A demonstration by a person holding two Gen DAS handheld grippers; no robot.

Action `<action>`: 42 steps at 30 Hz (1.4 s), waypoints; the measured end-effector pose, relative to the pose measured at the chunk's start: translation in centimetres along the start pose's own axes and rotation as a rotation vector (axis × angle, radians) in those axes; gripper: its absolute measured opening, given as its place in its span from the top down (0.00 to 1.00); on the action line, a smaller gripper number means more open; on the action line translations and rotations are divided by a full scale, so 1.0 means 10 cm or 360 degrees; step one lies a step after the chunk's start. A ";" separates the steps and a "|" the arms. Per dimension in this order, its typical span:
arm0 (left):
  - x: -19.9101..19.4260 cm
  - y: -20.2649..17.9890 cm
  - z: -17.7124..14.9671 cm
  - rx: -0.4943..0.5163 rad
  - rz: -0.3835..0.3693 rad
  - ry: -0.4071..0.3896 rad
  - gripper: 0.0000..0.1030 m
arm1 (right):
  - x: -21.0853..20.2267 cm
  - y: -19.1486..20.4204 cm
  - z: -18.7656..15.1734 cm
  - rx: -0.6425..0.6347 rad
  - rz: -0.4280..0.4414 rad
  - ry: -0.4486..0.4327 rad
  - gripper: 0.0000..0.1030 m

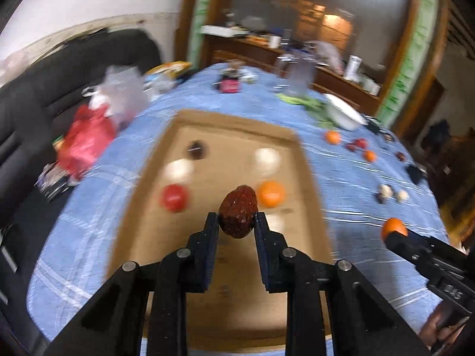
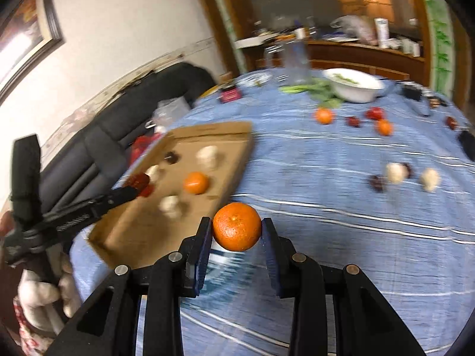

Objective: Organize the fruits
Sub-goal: 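Carry the date and orange into the cardboard box and open both grippers, then withdraw both grippers from the box back toward the fruit row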

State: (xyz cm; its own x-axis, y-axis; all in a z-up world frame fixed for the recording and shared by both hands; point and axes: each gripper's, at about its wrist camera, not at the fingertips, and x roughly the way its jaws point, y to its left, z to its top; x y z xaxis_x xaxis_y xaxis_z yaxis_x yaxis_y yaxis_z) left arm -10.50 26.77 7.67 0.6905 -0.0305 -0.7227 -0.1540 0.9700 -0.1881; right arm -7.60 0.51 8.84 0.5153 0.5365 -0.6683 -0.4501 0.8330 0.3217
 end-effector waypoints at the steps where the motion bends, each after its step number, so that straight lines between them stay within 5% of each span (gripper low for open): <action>1: 0.01 0.12 -0.01 -0.0030 0.0034 0.0007 0.78 | 0.08 0.09 0.01 -0.0008 0.0031 0.0023 0.65; 11: 0.23 0.51 -0.08 -0.0109 0.0067 0.0090 0.83 | 0.88 0.83 -0.08 -0.0166 0.0102 0.0278 0.64; 22: 0.21 0.56 -0.10 -0.0141 -0.0022 0.0058 0.81 | 1.18 1.03 -0.13 -0.0316 -0.0057 0.0309 0.64; 26: 0.12 0.59 -0.09 -0.0177 -0.0020 0.0020 0.56 | 1.15 1.03 -0.14 -0.0320 -0.0067 0.0297 0.64; 35: -0.05 0.50 -0.05 -0.0160 0.0072 -0.0033 0.38 | 0.87 0.96 -0.15 -0.0267 -0.0041 0.0199 0.51; 38: -0.11 0.36 -0.05 -0.0095 0.0192 -0.0049 0.22 | 0.70 0.89 -0.16 -0.0221 -0.0044 0.0132 0.51; 42: -0.21 0.10 -0.09 0.0054 0.0320 -0.0092 0.13 | 0.53 0.72 -0.17 -0.0134 -0.0047 0.0076 0.46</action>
State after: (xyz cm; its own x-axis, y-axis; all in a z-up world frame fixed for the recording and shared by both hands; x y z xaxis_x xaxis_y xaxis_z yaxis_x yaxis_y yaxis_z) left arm -12.70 27.59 8.42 0.6879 0.1776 -0.7038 -0.2698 0.9627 -0.0207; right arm -9.40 9.14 6.51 0.4948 0.5031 -0.7085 -0.4961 0.8329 0.2450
